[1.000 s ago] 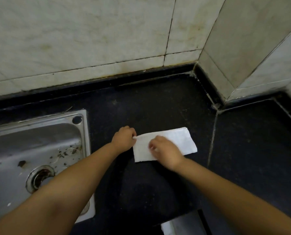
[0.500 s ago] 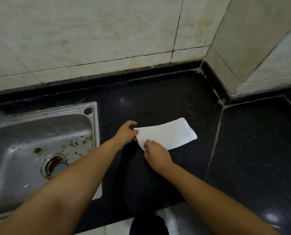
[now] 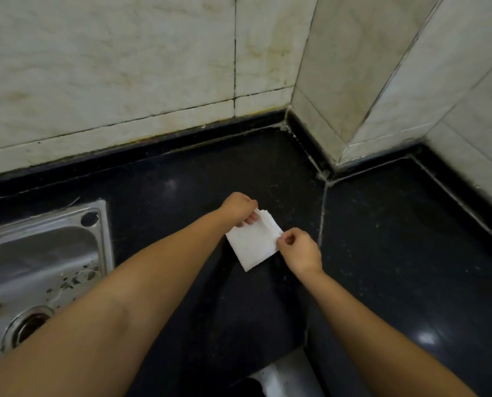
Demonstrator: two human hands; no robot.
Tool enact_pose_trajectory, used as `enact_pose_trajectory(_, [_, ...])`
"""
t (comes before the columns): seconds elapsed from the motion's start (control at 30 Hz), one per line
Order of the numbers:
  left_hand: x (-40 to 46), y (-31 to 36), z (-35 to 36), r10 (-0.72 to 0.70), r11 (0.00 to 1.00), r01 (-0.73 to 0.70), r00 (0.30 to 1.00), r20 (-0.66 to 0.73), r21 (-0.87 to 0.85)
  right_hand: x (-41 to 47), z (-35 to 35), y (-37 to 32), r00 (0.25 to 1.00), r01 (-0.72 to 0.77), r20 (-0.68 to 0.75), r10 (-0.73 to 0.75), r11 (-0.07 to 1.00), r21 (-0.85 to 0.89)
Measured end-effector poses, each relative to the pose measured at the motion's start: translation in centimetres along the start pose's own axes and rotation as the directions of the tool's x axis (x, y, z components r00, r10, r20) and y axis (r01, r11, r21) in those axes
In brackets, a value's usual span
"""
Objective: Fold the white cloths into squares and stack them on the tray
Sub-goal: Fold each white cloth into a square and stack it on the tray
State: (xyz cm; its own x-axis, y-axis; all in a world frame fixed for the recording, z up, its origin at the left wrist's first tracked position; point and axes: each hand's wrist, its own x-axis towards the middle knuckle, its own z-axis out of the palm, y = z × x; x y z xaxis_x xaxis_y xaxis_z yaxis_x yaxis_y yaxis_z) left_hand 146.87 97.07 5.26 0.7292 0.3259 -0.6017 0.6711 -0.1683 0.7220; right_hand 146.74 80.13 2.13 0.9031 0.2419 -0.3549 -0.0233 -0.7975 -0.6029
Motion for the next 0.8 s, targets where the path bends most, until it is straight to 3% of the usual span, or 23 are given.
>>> enact_pose_trajectory(0.13, [2.0,1.2,2.5,-0.107,0.994,0.108,0.992,0.062,-0.010,1.7,-0.8,1.2,0.998,-0.065,-0.008,0.065,0.986,-0.152])
enact_pose_trajectory(0.27, [2.6,1.0,3.3,-0.096,0.994,0.100,0.991,0.091,-0.038,2.2,-1.0,1.6,1.000,-0.022,-0.015,0.019,0.970,-0.241])
enact_pose_trajectory(0.33, [2.8,0.4,2.8,-0.035,0.997,0.037,0.999,0.035,-0.074,2.8,-1.3,1.2,0.999,0.034,-0.031,-0.043,0.971,-0.238])
enact_pose_trajectory(0.4, [2.5,-0.4,1.7,0.020,0.997,-0.029,0.992,-0.123,-0.075,3.8,-1.7,0.3,0.995,0.087,-0.029,-0.096,0.973,-0.213])
enact_pose_trajectory(0.5, [1.8,-3.1,0.1,0.055,0.997,-0.028,0.929,-0.366,0.077,5.4,-1.5,-1.5,0.993,0.100,0.091,-0.080,0.966,-0.240])
enact_pose_trajectory(0.6, [0.5,-5.6,0.3,-0.010,0.949,0.104,0.953,-0.301,0.298,6.4,-0.7,-2.9,0.981,0.057,0.192,0.016,0.928,-0.367])
enact_pose_trajectory(0.7, [-0.3,-6.6,1.8,-0.041,0.840,0.157,0.973,-0.228,0.520,6.5,0.1,-3.7,0.972,0.004,0.214,0.096,0.906,-0.424])
enact_pose_trajectory(0.8, [-0.7,-6.7,2.7,-0.008,0.844,0.144,0.967,-0.256,0.517,6.1,0.6,-3.6,0.968,0.003,0.224,0.110,0.894,-0.449])
